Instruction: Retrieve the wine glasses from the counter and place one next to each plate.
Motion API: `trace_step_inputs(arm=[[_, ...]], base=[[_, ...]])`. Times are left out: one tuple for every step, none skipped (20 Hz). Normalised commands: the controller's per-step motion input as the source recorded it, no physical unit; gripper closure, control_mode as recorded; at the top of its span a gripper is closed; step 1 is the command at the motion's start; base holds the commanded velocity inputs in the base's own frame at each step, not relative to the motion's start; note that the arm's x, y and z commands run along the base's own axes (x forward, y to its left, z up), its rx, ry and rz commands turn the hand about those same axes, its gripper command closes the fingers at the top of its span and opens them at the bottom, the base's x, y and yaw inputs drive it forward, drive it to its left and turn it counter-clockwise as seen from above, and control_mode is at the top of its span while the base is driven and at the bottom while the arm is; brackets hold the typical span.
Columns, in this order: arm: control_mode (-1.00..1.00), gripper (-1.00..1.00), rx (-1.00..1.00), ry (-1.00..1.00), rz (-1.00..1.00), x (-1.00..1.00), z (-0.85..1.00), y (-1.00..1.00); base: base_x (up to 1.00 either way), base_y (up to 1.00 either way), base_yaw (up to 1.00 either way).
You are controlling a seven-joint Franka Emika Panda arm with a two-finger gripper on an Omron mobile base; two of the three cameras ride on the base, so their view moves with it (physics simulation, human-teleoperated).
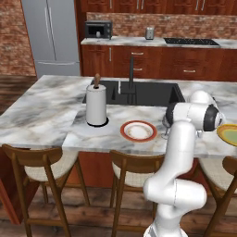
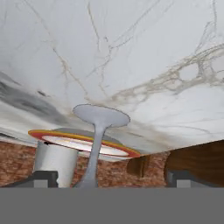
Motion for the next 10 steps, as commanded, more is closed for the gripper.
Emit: trace_step_inputs(arm=[[-1.00,-1.00,0.00,-0.16,-0.18,-0.56,0.66,-0.06],[-1.00,-1.00,0.00,-0.23,-0.19,-0.67,0.77,0.00],[-1.00,-1.00,0.00,-0.23,-0.22,-0.73,0.76,0.00],[-1.00,-1.00,0.00,-0.20,-0.24,-0.84,0.74,-0.03],[-1.00,-1.00,-0.03,-0.20,-0.29,-0.80,0.80,0.00],[-1.00,-1.00,-0.12,-0.17,-0.30,-0.76,0.76,0.34],[-1.00,-1.00,-0.11,-0.23,-0.26,-0.87,0.91,0.24],[-1.00,-1.00,-0.09,-0.24,-0.25,-0.91,0.94,0.04],[-1.00,-1.00,-0.09,-0.20,-0.27,-0.94,0.89,0.17],[-1.00,-1.00,-0.07,-0.14,-0.28,-0.84,0.86,0.15]], base=[[0.00,0.00,0.00],[0.00,0.00,0.00],[0.00,0.00,0.00],[0.00,0.00,0.00],[0.00,0.00,0.00],[0.00,0.00,0.00],[0.00,0.00,0.00],[0.00,0.00,0.00],[0.00,0.00,0.00],[0.00,0.00,0.00]])
